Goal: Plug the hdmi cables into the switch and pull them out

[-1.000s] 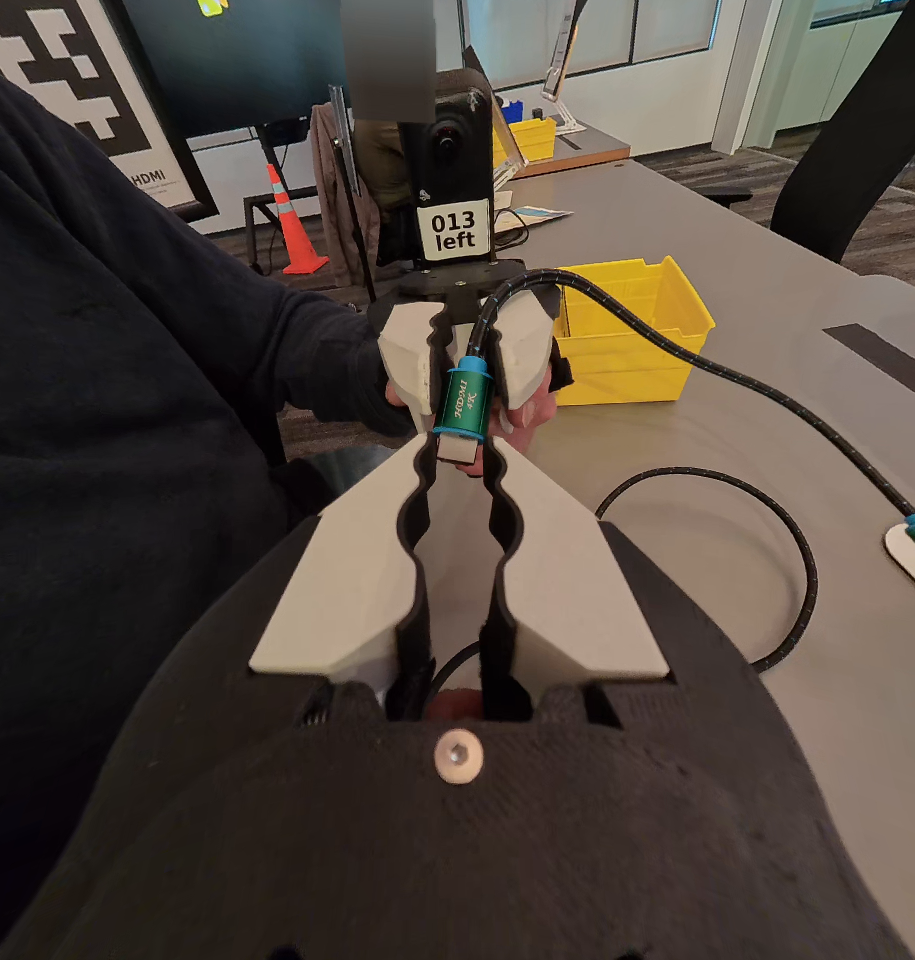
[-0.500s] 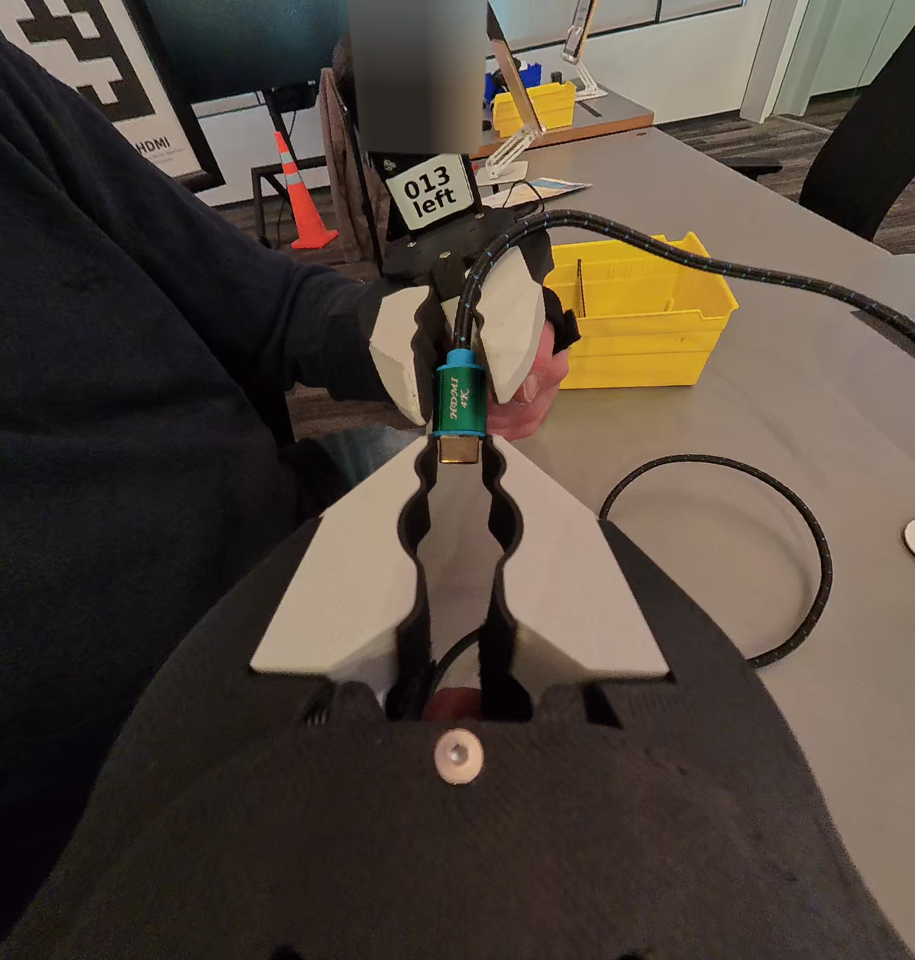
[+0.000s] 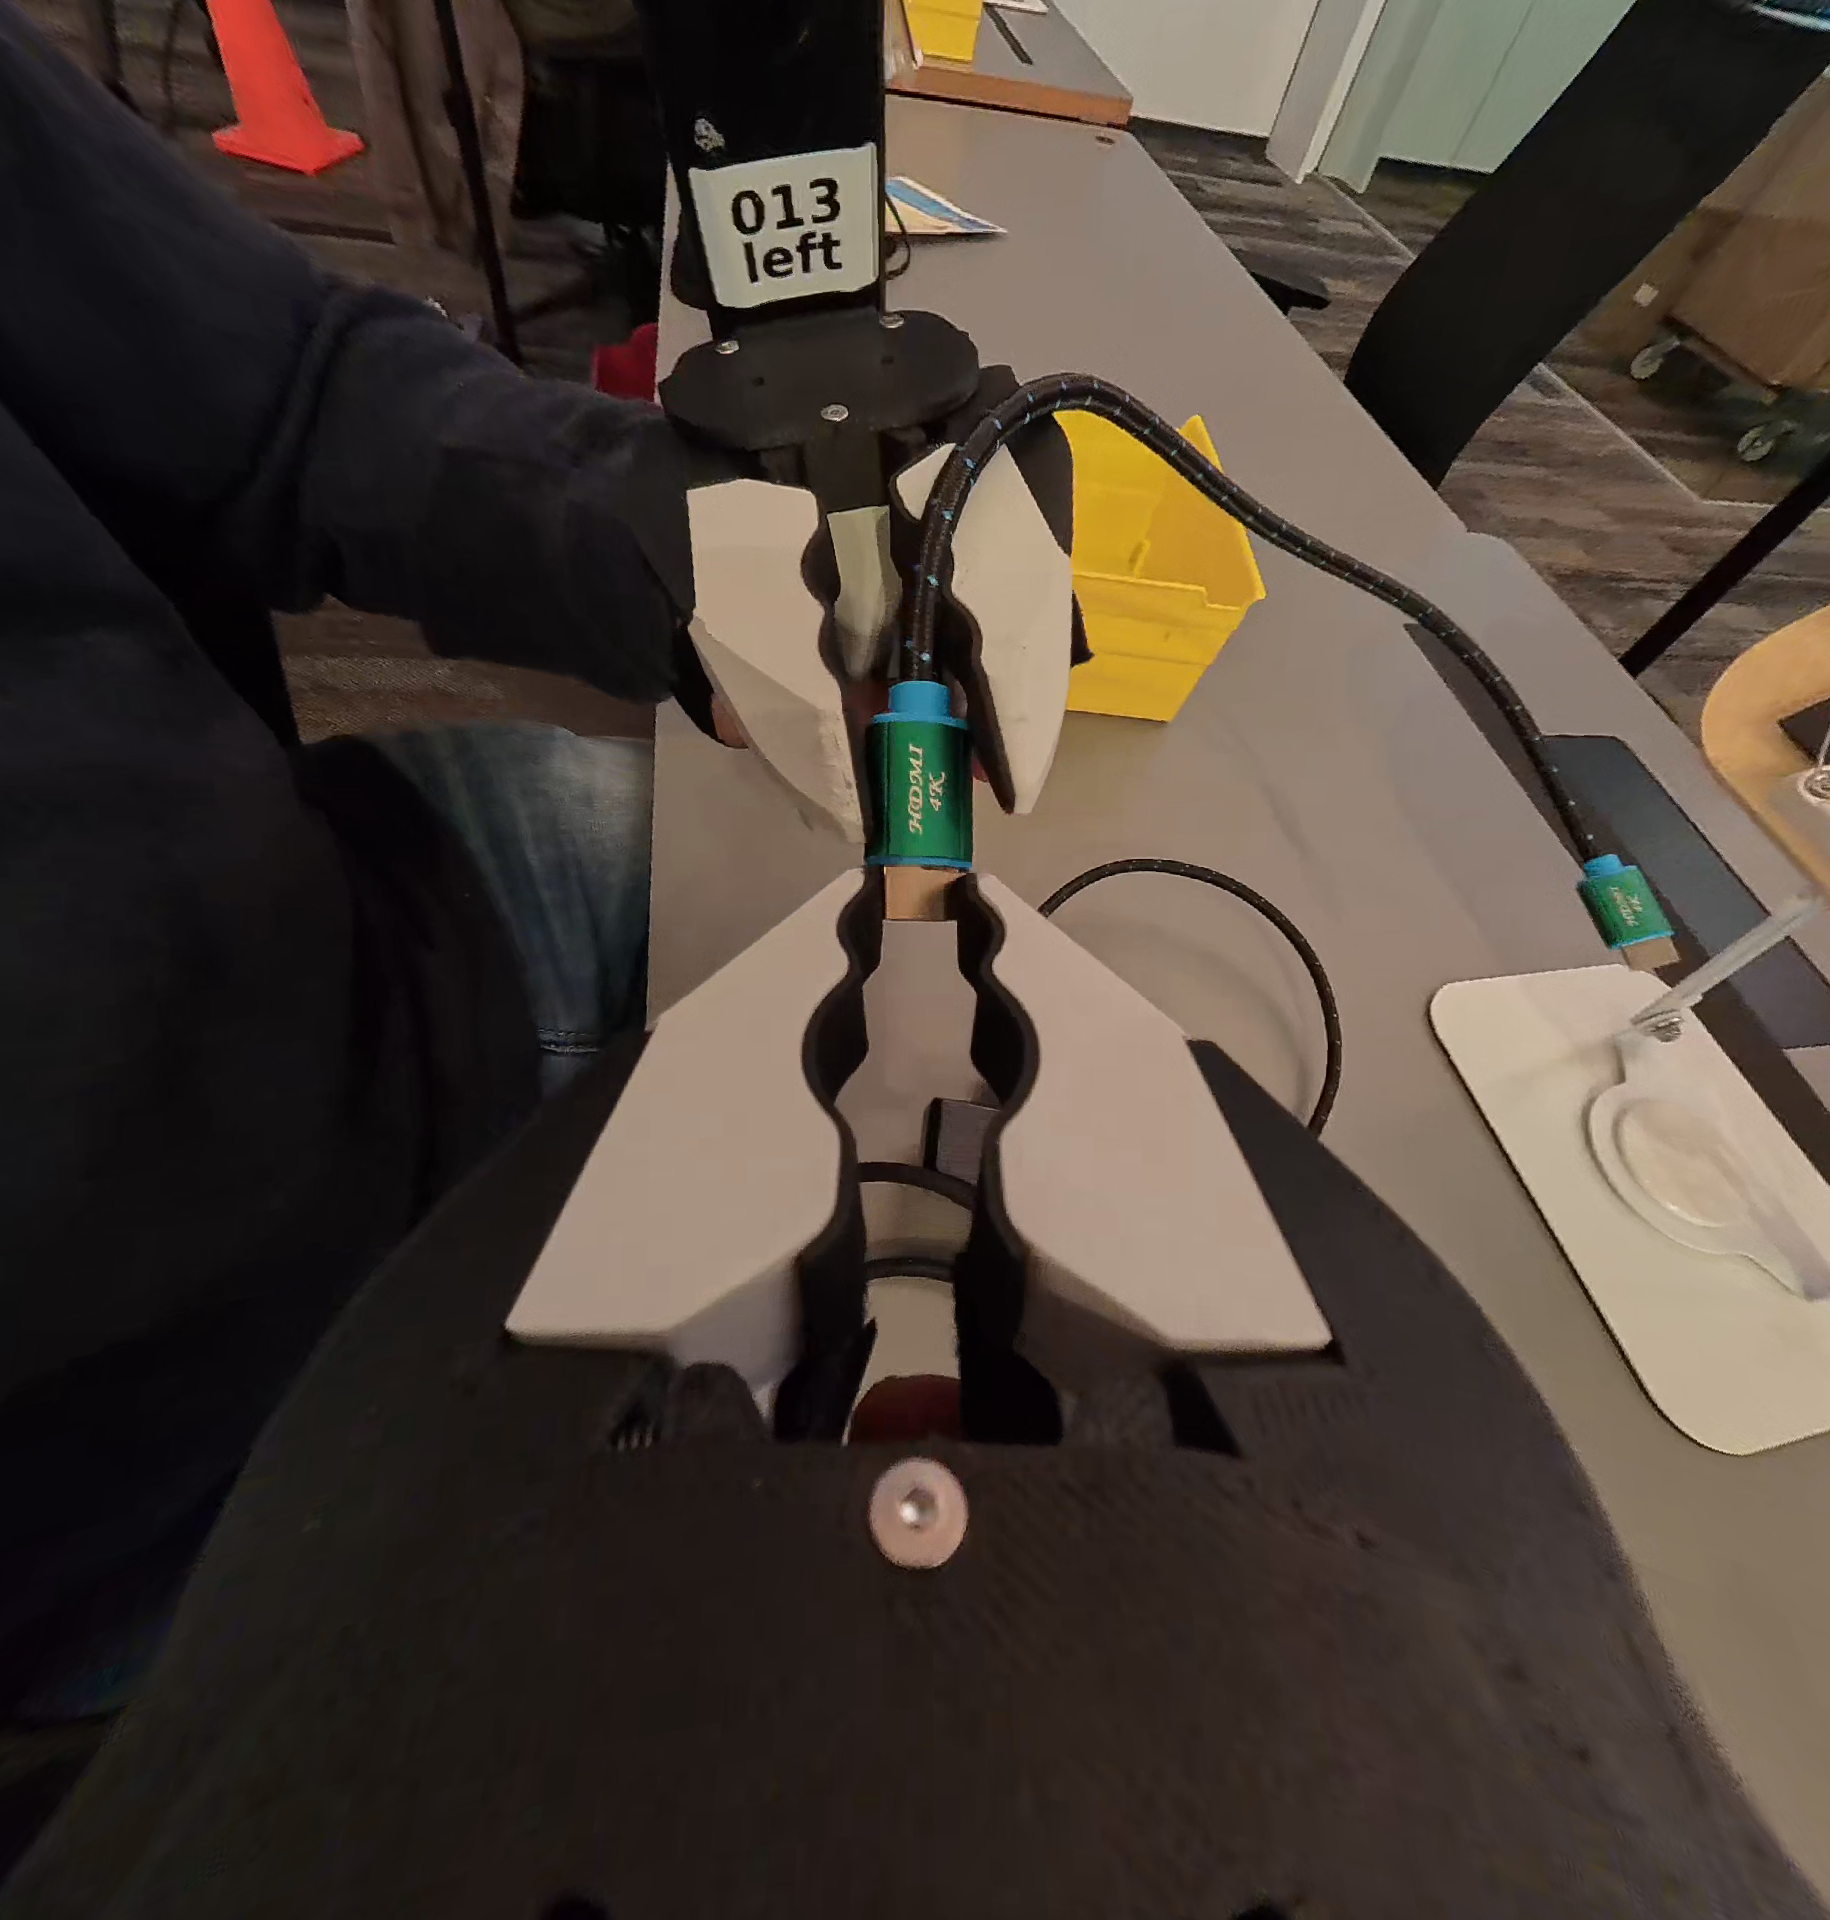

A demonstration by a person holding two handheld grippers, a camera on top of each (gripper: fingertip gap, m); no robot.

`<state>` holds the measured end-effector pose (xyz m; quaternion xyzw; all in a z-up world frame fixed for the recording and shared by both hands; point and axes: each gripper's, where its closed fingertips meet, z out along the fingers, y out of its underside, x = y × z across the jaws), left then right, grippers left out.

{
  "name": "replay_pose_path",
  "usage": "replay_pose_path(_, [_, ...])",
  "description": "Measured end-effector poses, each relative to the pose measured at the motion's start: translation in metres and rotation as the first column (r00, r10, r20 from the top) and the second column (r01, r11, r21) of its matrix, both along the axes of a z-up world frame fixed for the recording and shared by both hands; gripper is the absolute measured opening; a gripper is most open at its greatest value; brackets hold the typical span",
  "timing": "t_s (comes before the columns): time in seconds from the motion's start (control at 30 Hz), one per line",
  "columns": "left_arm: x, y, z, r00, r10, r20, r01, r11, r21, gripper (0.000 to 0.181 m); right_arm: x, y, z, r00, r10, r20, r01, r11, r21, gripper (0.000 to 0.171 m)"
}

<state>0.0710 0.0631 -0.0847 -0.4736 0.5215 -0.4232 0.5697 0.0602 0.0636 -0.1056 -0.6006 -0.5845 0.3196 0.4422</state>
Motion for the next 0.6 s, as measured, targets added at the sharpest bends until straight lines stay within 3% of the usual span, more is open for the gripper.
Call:
replay_pose_path(0.17, [0.002, 0.001, -0.004, 0.999, 0.030, -0.027, -0.028, 0.998, 0.048, 0.022, 0.005, 0.005, -0.001, 1.000, -0.019, -0.021, 0.018, 0.998, -0.053, 0.018])
replay_pose_path(0.37, [0.002, 0.004, -0.012, 0.991, 0.077, -0.106, -0.059, 0.985, 0.160, 0.021, 0.012, 0.012, 0.022, 0.994, -0.086, -0.063, 0.088, 0.996, 0.035, 0.030])
replay_pose_path(0.6, [0.016, -0.002, -0.042, 0.955, 0.130, -0.267, -0.047, 0.954, 0.296, 0.022, -0.025, -0.001, 0.033, 0.995, -0.064, -0.079, 0.068, 0.996, 0.053, 0.037])
